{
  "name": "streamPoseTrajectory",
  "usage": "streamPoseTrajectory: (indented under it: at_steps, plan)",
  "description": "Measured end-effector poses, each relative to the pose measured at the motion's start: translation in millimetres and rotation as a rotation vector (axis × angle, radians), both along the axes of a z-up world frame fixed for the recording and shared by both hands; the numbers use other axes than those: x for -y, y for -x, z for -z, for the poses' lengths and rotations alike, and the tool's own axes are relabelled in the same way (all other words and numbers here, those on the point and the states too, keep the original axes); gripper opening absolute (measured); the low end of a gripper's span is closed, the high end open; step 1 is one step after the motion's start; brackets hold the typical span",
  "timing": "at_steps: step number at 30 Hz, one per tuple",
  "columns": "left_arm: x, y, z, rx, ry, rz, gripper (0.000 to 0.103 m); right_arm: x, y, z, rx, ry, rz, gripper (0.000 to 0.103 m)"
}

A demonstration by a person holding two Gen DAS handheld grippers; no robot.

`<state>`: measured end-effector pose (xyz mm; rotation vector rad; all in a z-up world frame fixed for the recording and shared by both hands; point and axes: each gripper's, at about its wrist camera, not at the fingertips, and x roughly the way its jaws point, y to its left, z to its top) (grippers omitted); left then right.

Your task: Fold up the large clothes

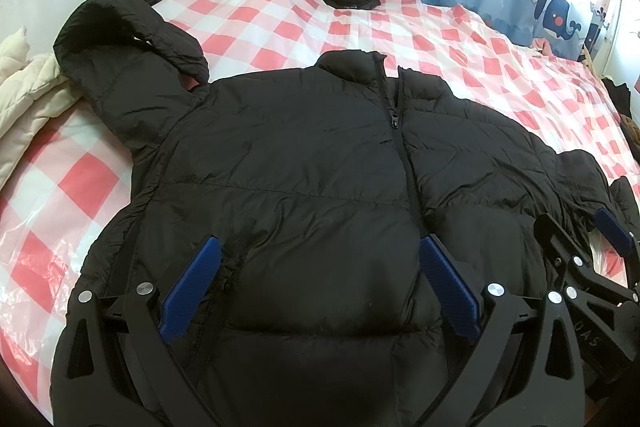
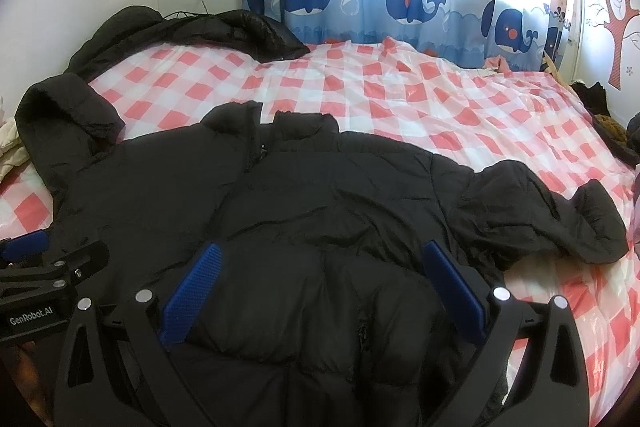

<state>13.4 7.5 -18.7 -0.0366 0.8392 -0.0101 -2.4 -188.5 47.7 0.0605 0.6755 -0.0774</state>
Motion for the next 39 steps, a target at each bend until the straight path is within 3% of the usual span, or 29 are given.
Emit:
streamPoseTrajectory:
  at_steps: [10, 14, 17, 24, 28, 39]
  plan:
    - [0.9, 1.1, -0.5, 0.003, 0.000, -0.019, 0.096, 2.5, 2.5, -3.2, 0.004, 0.000, -0.002, 0.098]
    - [-3.3, 1.1, -1.9, 0.004, 0.048, -0.017, 0.096, 4.1, 13.1, -14.9, 0.079, -0.017, -0.018, 0.098]
    - [-2.2, 2.7, -4.0, 0.021, 0.038, -0.014, 0.096, 2.8, 21.6, -25.6, 0.142, -0.018, -0.032, 0.098]
    - [-6.7, 3.4, -9.2, 0.043, 0.088, -0.037, 0.096, -1.0, 21.1, -30.0, 0.165, 0.007, -0.035, 0.098]
    - [-2.9, 0.9, -10.9, 0.048, 0.046, -0.041, 0.096, 0.5, 19.3, -27.8, 0.145, 0.006, -0.027, 0.098]
    - [10.3, -4.1, -8.7, 0.037, 0.053, -0.021, 0.096, 7.3, 6.2, -18.3, 0.062, -0.010, -0.017, 0.098]
